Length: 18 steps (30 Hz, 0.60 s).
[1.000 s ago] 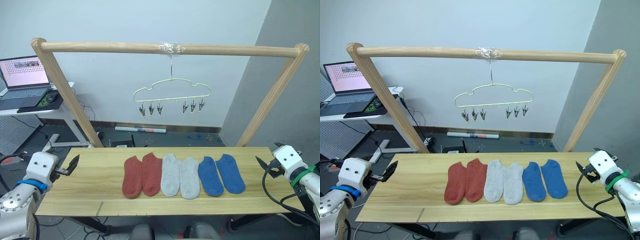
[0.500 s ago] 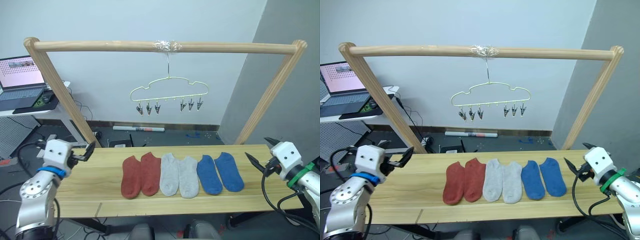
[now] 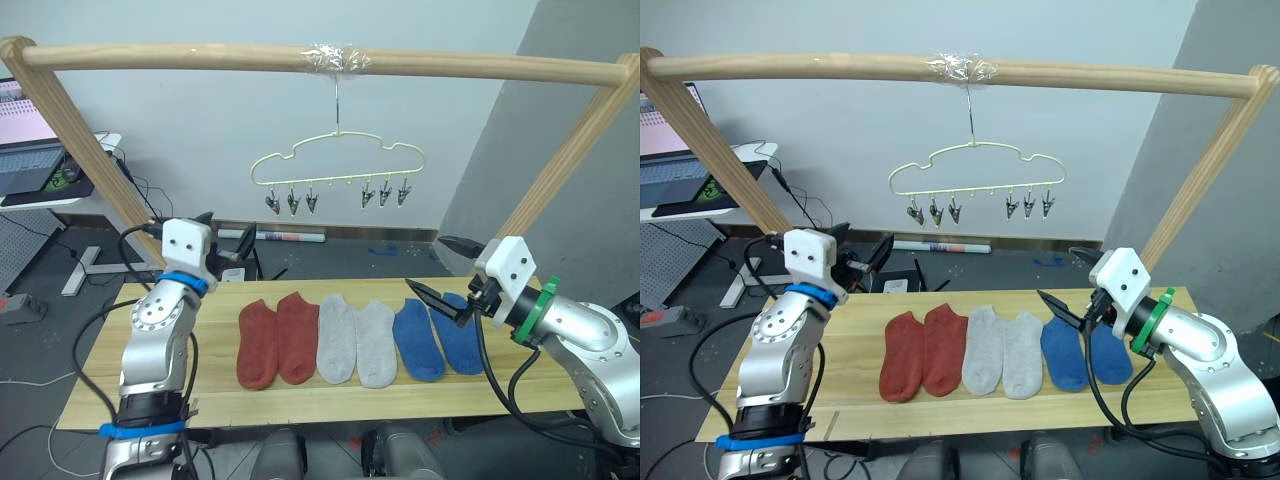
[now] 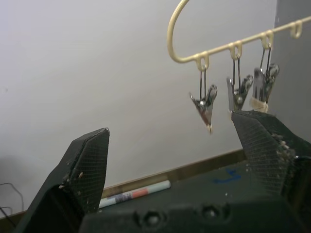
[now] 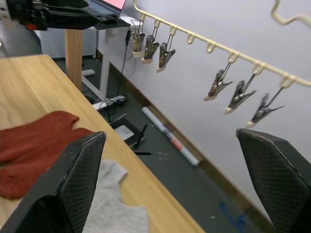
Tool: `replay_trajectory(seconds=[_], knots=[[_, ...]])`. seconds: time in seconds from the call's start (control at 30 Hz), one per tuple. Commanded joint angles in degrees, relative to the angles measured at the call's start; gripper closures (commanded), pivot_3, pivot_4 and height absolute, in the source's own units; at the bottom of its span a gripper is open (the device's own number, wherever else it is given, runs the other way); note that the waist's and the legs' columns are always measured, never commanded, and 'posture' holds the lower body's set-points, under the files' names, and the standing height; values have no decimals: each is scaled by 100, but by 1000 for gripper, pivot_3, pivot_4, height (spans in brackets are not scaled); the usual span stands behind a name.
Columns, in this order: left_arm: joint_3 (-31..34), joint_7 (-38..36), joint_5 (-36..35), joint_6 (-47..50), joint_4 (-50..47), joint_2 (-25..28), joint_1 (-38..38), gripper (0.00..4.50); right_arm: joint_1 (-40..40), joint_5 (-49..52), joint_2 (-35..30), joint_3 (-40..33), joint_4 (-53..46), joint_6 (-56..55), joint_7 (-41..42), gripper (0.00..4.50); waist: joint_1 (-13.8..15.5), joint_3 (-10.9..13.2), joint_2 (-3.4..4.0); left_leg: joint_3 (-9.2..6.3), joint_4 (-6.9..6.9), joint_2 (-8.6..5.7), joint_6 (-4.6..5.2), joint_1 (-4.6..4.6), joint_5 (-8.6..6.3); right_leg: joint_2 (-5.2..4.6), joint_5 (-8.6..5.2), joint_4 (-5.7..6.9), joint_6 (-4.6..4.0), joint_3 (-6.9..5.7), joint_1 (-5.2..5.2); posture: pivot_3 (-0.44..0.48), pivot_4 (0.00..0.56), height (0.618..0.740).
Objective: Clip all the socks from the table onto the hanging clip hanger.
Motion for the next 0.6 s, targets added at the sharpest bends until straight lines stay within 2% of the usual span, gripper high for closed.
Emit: replay_trajectory(seconds=[0.03, 0.13, 0.4, 0.57, 0.6], knots=[[-31, 204, 35, -225, 91, -154, -248, 30, -252, 114, 71, 70, -224, 181, -49, 0, -13, 73, -12, 12, 0, 2, 7, 0, -4, -2, 0, 0, 4, 12, -4, -207, 203, 740], [-123, 226, 35, -259, 201, -296, -379, 30, -508, 199, 193, 164, -262, 345, -92, 0, -78, 139, -17, 32, 4, 2, 9, -43, -5, -1, 6, 3, 15, 36, -55, -212, 227, 740], [-98, 513, 68, -431, 304, -600, -525, 30, -760, 381, 324, 328, -493, 689, -117, 0, -133, 360, -30, 37, 8, 5, 12, -52, -5, -2, 11, 4, 23, 41, -66, -217, 259, 740], [15, 845, 145, -620, 408, -638, -570, 30, -815, 420, 298, 290, -469, 764, -59, 0, -137, 410, -35, 38, 9, 5, 12, -67, -5, -2, 12, 5, 24, 42, -83, -218, 266, 740], [19, 848, 139, -656, 429, -635, -569, 207, -823, 426, 297, 286, -473, 777, -56, 0, -137, 423, -35, 39, 9, 5, 12, -67, -5, -2, 12, 5, 24, 42, -83, -218, 266, 740]])
